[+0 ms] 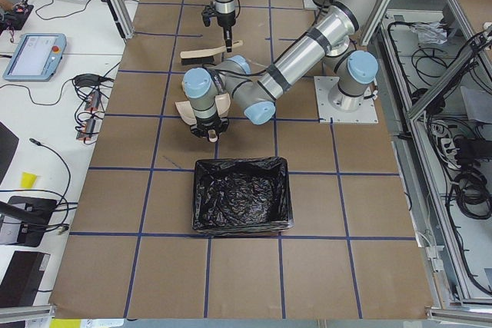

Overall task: Sweep and dump trash in nearest bin
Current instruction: 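Sweep the trash into the dustpan with the brush in the right gripper, then lift the loaded dustpan toward the black bin with the left gripper, then tilt the dustpan over the bin with the left gripper to dump trash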

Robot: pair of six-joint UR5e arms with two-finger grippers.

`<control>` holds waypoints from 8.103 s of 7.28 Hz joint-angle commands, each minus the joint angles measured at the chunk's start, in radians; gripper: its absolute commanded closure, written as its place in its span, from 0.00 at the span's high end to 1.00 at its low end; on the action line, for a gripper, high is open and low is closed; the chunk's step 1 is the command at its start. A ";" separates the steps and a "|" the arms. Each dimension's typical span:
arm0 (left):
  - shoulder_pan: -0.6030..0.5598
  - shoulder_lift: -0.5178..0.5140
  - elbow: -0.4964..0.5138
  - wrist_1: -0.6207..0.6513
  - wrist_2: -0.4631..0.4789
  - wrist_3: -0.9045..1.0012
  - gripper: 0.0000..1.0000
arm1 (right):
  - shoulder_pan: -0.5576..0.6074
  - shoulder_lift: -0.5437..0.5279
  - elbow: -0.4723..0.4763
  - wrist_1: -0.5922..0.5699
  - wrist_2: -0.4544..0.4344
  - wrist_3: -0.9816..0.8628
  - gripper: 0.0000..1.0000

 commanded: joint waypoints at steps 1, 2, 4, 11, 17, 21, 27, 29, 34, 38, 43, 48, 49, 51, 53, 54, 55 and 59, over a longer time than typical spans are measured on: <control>0.000 0.000 0.000 0.000 0.002 -0.002 0.00 | 0.046 0.109 -0.128 -0.003 -0.007 0.050 0.11; 0.000 0.000 0.000 0.000 0.002 -0.002 0.00 | 0.049 0.121 -0.140 -0.003 -0.007 0.050 0.11; 0.000 -0.001 -0.002 0.000 0.002 -0.007 0.00 | 0.063 0.128 -0.142 -0.003 -0.004 0.068 0.11; -0.002 0.000 0.000 0.000 0.002 -0.010 0.00 | 0.174 0.180 -0.272 -0.013 0.012 0.231 0.12; 0.000 0.003 -0.006 -0.005 -0.034 -0.033 0.00 | 0.203 0.168 -0.298 0.003 0.038 0.320 0.13; 0.008 0.006 -0.008 -0.012 -0.070 -0.044 0.00 | 0.082 0.079 -0.256 0.140 0.023 0.193 0.13; 0.106 0.041 -0.032 -0.047 -0.236 -0.077 0.00 | 0.059 -0.128 0.119 0.120 -0.094 0.134 0.11; 0.159 0.089 -0.005 -0.136 -0.298 -0.134 0.00 | 0.054 -0.293 0.380 -0.002 -0.099 0.118 0.10; 0.397 0.241 0.000 -0.239 -0.409 -0.134 0.00 | -0.006 -0.538 0.684 -0.065 -0.149 0.010 0.10; 0.621 0.249 0.046 -0.281 -0.420 -0.113 0.00 | -0.090 -0.544 0.887 -0.318 -0.145 -0.054 0.11; 0.758 0.229 0.080 -0.261 -0.210 -0.074 0.00 | -0.122 -0.517 0.886 -0.319 -0.059 -0.036 0.11; 0.747 0.186 0.084 -0.178 0.004 -0.082 0.00 | -0.115 -0.549 0.913 -0.302 -0.060 -0.036 0.12; 0.744 0.192 0.092 -0.179 0.008 -0.083 0.00 | -0.116 -0.591 0.947 -0.302 -0.060 -0.036 0.12; 0.735 0.196 0.106 -0.167 0.078 -0.080 0.00 | -0.112 -0.629 0.976 -0.291 -0.018 -0.033 0.12; 0.723 0.198 0.107 -0.155 0.130 -0.077 0.00 | -0.092 -0.623 0.978 -0.290 -0.016 -0.030 0.12; 0.719 0.199 0.107 -0.118 0.132 -0.074 0.00 | -0.067 -0.616 0.978 -0.288 -0.020 -0.030 0.12; 0.710 0.196 0.106 -0.115 0.164 -0.074 0.00 | -0.067 -0.615 0.979 -0.288 -0.028 -0.030 0.12; 0.677 0.207 0.107 -0.038 0.239 -0.074 0.00 | -0.078 -0.604 0.986 -0.288 -0.036 -0.028 0.13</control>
